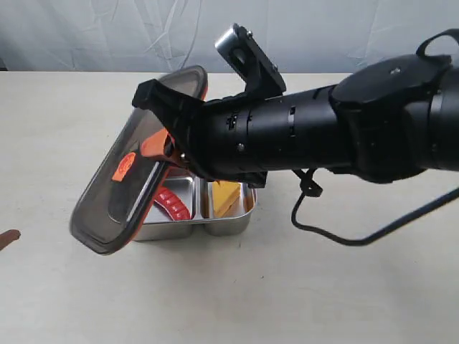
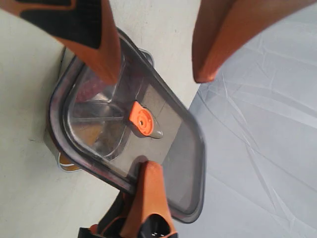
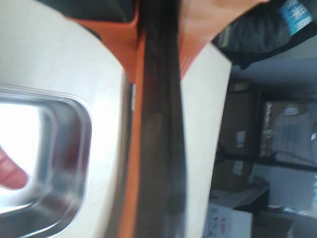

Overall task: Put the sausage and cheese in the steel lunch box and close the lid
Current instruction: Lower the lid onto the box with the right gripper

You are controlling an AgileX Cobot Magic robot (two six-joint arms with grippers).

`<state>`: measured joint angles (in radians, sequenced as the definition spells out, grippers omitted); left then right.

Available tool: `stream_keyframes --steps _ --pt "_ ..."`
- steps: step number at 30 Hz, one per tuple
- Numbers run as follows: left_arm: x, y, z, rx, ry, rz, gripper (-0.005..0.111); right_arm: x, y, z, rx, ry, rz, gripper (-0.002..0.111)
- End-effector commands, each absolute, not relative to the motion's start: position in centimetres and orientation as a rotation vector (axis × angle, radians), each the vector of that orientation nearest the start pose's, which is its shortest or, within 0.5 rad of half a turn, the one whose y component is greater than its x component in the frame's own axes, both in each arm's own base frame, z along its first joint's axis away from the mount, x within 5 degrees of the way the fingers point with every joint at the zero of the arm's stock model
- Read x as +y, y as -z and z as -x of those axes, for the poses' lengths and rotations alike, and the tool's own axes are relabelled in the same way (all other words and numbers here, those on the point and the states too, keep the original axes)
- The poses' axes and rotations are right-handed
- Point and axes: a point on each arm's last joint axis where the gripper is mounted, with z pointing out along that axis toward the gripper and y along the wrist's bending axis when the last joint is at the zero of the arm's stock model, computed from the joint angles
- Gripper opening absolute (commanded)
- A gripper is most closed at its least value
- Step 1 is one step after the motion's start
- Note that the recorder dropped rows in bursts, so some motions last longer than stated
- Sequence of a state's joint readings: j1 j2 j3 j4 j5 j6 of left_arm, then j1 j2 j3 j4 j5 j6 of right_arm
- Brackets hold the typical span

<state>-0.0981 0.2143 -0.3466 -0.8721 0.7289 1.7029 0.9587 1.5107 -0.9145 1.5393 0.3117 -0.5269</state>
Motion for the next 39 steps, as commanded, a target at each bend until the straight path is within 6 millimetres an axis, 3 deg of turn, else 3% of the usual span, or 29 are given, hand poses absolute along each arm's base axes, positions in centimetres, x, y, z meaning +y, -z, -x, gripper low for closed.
stream_keyframes --steps 1,7,14,24,32,39 --pt "-5.1 -27.5 -4.0 1.374 -0.087 -1.189 0.045 28.8 -26.5 -15.1 2.374 -1.288 0.143 0.0" --pt "-4.8 -27.4 -4.2 1.448 -0.056 -1.119 0.045 28.4 -27.1 -15.3 2.293 -1.188 0.053 0.0" --pt "-4.2 -27.9 -4.7 1.609 0.13 -0.75 0.045 27.9 -28.2 -14.0 2.142 -1.085 -0.079 -0.001" --pt "-4.1 -27.9 -4.7 1.713 0.351 -0.489 0.045 27.3 -28.1 -11.5 1.712 -1.37 -0.09 -0.001" --pt "-4.2 -28.0 -4.7 1.727 0.399 -0.439 0.045 24.9 -24.6 -11.6 1.621 -1.524 -0.374 -0.001" --pt "-4.1 -28.1 -4.8 1.716 0.394 -0.423 0.045 26.6 -21.6 -10.5 1.624 -1.538 -0.395 -0.001"
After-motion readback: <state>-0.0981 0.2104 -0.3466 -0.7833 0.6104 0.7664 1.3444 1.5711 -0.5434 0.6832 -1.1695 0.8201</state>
